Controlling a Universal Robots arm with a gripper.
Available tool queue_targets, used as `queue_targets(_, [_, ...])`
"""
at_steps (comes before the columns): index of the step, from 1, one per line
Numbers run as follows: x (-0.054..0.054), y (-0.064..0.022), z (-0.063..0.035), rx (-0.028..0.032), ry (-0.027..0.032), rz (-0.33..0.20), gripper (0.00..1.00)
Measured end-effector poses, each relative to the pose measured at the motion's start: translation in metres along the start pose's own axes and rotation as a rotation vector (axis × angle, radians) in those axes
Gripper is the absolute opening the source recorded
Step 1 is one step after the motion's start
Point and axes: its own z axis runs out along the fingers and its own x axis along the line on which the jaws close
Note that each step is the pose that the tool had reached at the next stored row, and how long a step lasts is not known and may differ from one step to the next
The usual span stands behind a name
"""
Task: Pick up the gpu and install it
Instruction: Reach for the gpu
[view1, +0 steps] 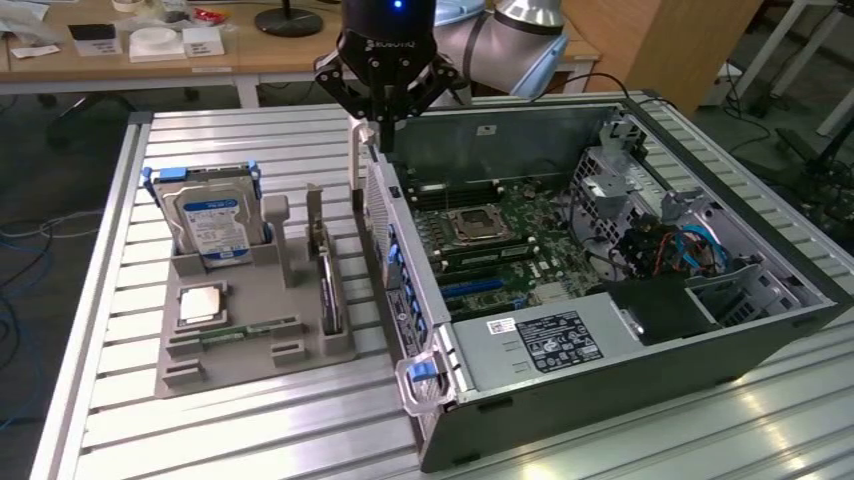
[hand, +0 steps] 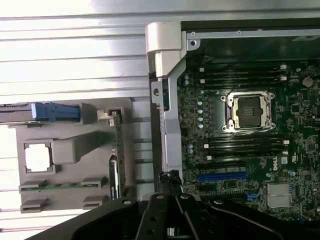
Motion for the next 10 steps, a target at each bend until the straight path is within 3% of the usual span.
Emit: queue_targets(10, [0.0018, -0.0001, 0.0, 0.0, 0.0, 0.0, 0.11])
